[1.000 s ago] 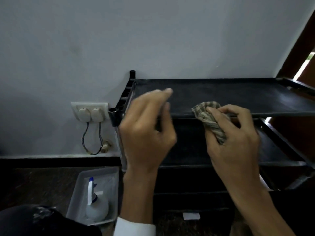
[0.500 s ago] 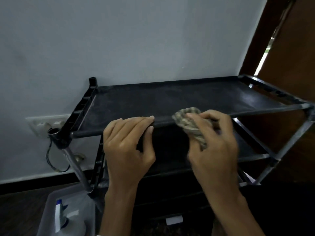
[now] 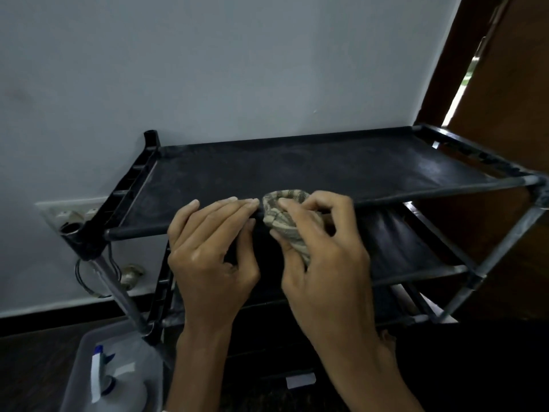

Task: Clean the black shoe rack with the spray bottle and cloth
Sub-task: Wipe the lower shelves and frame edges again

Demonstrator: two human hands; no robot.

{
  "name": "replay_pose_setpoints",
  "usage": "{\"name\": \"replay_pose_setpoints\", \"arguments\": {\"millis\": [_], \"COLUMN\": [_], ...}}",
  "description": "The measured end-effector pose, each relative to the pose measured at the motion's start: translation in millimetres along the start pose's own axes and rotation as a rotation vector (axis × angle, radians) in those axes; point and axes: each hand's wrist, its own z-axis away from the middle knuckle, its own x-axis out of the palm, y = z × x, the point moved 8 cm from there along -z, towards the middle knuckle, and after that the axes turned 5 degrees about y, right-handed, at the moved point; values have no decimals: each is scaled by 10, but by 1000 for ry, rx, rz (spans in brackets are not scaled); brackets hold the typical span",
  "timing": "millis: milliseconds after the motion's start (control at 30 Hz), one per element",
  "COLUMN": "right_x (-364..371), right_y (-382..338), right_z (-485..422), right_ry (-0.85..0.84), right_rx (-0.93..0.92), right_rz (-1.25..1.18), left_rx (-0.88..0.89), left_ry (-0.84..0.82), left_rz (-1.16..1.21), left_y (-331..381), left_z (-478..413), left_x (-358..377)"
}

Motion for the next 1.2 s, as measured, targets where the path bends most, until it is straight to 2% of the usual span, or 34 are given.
{"name": "replay_pose_setpoints", "arguments": {"millis": [100,233,467,633,733,800,933,1033,1100,1200], "right_x": [-120,-468,-183,150,85,-60,-513,-826,-889,-620], "right_y": [119,549,225,-252,-170,48,630,988,1242,1428], "right_z": [-38,-127,-49,14,-14,-58,-121,-36,234,673], "right_ry": [66,185,135,22,14,63,199,279,355,380], "right_rx": [-18,93,108,-33,-71,-31,113,289,588,1088], "right_rz": [58,158,24,20,42,82,203,163,-48,-680], "left_rx": [53,63,3,29,92,105,77,53,50,95], "left_ry": [-19,-11,11,39,16,4,27,40,47,42], "left_rz": [-11,-17,20,13,10,1,8,13,16,124], "left_y": [6,20,-2,-52,-34,-12,-3,11,37,243], "left_z": [-10,-2,14,32,30,20,26,38,54,92], "left_x": [4,21,-3,-36,-21,11,6,5,0,18]}}
